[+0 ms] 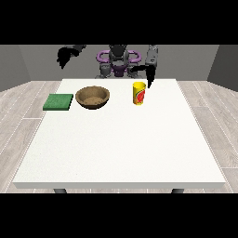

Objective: Pick the cup and pour the ball into the bowl, then pick the bowl and place it on the pad

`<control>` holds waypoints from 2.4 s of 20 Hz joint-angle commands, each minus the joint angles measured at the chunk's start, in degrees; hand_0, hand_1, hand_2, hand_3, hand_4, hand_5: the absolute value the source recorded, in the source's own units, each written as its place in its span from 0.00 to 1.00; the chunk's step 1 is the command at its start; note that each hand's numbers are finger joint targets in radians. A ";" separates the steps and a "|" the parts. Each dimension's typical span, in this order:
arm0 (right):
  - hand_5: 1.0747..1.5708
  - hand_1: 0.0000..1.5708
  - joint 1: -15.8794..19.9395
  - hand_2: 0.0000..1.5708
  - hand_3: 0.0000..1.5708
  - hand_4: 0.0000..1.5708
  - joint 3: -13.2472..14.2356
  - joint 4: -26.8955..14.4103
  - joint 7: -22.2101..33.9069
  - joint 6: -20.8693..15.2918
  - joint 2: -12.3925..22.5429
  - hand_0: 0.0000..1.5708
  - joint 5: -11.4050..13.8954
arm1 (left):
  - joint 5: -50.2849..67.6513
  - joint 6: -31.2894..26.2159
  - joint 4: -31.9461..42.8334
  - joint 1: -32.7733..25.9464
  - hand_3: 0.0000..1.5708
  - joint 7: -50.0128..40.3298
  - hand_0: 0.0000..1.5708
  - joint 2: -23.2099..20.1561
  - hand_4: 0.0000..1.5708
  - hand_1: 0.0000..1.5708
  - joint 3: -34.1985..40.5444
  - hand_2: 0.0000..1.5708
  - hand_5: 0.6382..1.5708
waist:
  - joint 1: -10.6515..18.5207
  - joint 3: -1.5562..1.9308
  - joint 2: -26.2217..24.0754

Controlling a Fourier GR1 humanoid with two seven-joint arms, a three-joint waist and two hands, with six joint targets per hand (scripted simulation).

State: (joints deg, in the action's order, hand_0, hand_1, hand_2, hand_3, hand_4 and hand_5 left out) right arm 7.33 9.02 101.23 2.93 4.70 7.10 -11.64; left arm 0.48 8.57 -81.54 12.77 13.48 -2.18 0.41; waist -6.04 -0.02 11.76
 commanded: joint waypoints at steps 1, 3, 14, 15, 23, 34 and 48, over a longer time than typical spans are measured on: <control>0.98 0.00 2.22 0.00 0.00 0.43 6.21 -6.93 -3.95 4.02 3.97 0.00 -4.34 | 0.93 -2.95 6.01 1.20 0.00 3.45 0.00 -1.33 0.03 0.00 1.34 0.00 0.88 | 1.12 0.03 1.00; 0.97 0.00 0.08 0.00 0.00 0.42 2.39 -3.30 -1.95 2.15 1.59 0.00 -1.82 | -0.63 -1.04 14.98 2.70 0.00 8.48 0.00 0.94 0.00 0.00 1.61 0.00 0.86 | -0.39 0.01 -1.85; 0.98 0.00 1.98 0.00 0.00 0.43 6.39 -13.82 -6.92 4.79 5.13 0.00 -1.49 | 0.26 -3.94 31.00 8.86 0.00 18.88 0.00 0.38 0.13 0.00 4.86 0.00 0.85 | 1.15 0.02 -1.26; 0.98 0.00 1.90 0.00 0.00 0.43 4.54 -6.11 -3.07 6.35 4.89 0.00 -4.43 | 1.49 -1.24 36.29 11.73 0.00 23.12 0.00 -0.31 0.16 0.00 9.12 0.00 0.86 | -3.66 -0.02 1.26; 1.00 0.00 6.03 0.00 0.10 0.41 11.23 -8.70 1.98 10.92 12.17 0.00 -12.73 | -4.32 8.21 42.20 12.39 1.00 26.05 0.80 -1.62 0.85 0.80 8.37 1.00 0.91 | -5.72 -0.01 1.70; 0.99 0.00 4.78 0.00 0.21 0.41 12.95 -18.51 1.25 11.47 14.08 0.00 -10.96 | -16.08 20.57 42.78 22.52 1.00 8.72 0.82 -0.51 0.90 0.82 -0.44 1.00 0.87 | -1.99 0.15 -8.19; 0.98 0.00 2.45 0.00 0.00 0.44 16.32 -31.87 -3.17 17.60 16.44 0.00 -12.56 | -51.24 26.01 55.99 37.33 1.00 -24.18 0.87 -0.85 0.92 0.87 -21.79 1.00 0.97 | -0.40 0.13 -13.81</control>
State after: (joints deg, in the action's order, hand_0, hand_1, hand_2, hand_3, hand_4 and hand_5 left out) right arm 9.54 23.11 73.26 1.56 20.72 22.02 -23.15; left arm -45.30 37.22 -27.30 45.40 -3.11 -3.41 -18.55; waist -7.79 0.28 -2.29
